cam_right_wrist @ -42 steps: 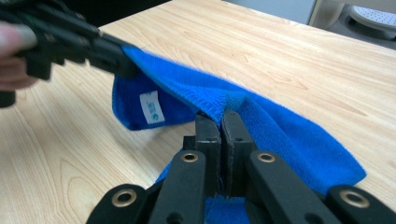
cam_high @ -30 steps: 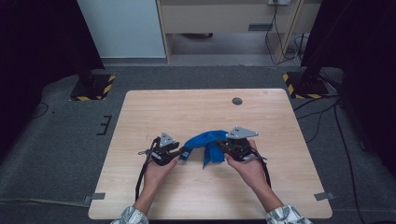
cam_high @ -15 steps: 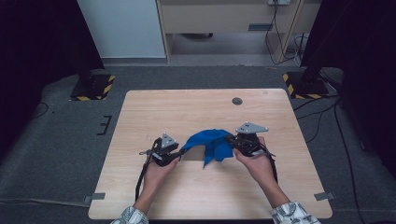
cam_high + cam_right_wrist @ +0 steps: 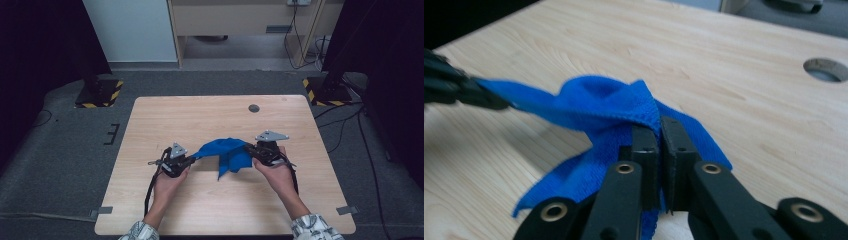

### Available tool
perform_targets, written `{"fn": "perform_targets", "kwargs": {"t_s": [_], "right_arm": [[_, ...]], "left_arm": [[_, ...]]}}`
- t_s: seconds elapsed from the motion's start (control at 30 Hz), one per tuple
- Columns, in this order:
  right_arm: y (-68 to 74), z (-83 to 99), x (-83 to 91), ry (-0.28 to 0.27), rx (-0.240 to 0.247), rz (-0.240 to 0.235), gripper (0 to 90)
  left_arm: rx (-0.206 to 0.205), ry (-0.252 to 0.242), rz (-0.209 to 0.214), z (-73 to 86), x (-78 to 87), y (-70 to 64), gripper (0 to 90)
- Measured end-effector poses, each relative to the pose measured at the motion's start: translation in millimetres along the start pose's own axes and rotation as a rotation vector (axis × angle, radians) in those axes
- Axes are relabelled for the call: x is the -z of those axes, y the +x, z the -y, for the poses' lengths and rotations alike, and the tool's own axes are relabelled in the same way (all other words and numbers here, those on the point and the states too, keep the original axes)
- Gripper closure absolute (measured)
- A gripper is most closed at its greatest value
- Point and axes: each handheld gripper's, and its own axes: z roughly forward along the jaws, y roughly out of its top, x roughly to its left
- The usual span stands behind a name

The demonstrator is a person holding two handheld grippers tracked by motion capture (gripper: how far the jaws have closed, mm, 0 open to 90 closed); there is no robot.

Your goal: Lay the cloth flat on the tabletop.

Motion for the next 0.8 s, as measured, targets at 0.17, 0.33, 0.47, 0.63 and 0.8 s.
{"fn": "perform_targets", "kwargs": {"t_s": [0.17, 0.33, 0.47, 0.63, 0.8], "right_arm": [[-0.2, 12.6, -12.3, 0.051, -0.008, 0.017, 67.8], [5.6, 24.1, -21.1, 0.081, -0.006, 0.006, 54.6], [12.5, 30.5, -25.1, 0.083, -0.010, -0.024, 48.2], [28.1, 33.9, -31.4, 0.074, 0.020, -0.073, 38.9], [46.2, 35.6, -40.3, 0.091, 0.051, -0.100, 34.8]], "left_arm": [[0.050, -0.007, -0.003, 1.1, 2.9, 6.6, 87.9], [0.095, -0.023, -0.005, 1.9, 6.4, 12.3, 87.9], [0.131, -0.031, 0.006, 2.8, 8.5, 16.4, 88.0], [0.164, -0.052, 0.024, 2.3, 11.6, 19.0, 88.1], [0.164, -0.074, 0.025, -0.3, 16.8, 18.8, 88.1]]}}
